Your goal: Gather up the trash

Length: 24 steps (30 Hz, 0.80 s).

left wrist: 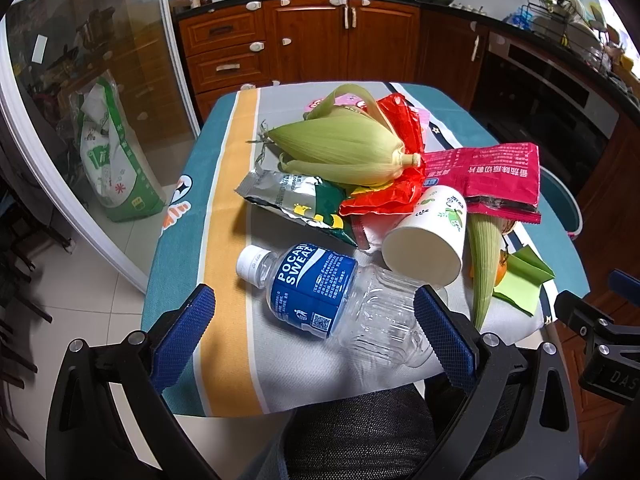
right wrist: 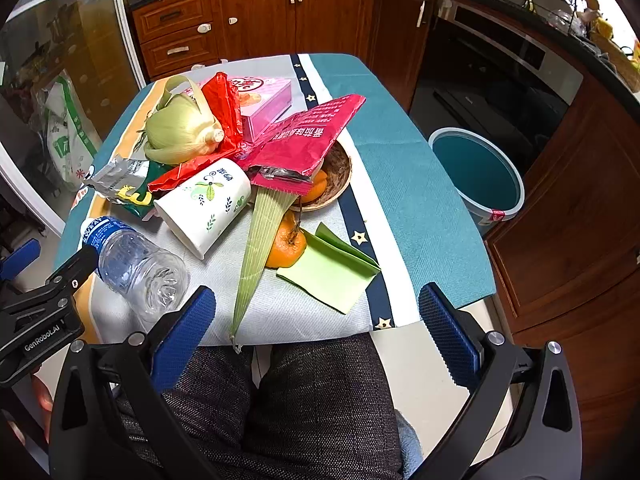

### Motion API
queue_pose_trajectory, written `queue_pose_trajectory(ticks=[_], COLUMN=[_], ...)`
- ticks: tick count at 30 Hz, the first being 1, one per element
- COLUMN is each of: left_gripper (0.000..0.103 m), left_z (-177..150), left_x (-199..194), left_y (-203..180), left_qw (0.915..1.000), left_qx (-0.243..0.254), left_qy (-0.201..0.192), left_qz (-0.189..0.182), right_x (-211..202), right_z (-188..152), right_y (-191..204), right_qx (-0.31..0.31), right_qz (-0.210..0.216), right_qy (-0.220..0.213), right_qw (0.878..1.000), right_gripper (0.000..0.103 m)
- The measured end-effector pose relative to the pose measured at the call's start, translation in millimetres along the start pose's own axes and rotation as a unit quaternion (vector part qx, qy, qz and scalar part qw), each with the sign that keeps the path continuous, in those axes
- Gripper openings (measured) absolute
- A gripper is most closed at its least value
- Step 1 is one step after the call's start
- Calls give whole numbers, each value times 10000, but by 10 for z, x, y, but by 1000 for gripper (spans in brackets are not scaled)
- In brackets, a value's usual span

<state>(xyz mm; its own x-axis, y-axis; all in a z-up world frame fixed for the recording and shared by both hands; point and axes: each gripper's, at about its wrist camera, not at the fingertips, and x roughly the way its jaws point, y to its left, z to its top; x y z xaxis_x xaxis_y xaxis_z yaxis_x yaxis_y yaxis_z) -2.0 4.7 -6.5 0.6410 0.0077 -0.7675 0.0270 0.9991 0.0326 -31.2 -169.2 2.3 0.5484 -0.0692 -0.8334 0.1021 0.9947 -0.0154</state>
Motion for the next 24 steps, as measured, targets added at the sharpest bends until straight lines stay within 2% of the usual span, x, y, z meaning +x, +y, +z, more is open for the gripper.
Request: queue_pose_trajectory(ticks=[24], left_gripper=[99], left_z=[-2], left_x=[-1], left_y=[0], left_qw=[10000], left_qx=[-5], left_qy=[12], left_qz=[0], right_x=[17], right_z=[-15], right_y=[6], right_qx=[0], right_qz=[5], right_qy=[50], right_qw=[10000], right_gripper=[98])
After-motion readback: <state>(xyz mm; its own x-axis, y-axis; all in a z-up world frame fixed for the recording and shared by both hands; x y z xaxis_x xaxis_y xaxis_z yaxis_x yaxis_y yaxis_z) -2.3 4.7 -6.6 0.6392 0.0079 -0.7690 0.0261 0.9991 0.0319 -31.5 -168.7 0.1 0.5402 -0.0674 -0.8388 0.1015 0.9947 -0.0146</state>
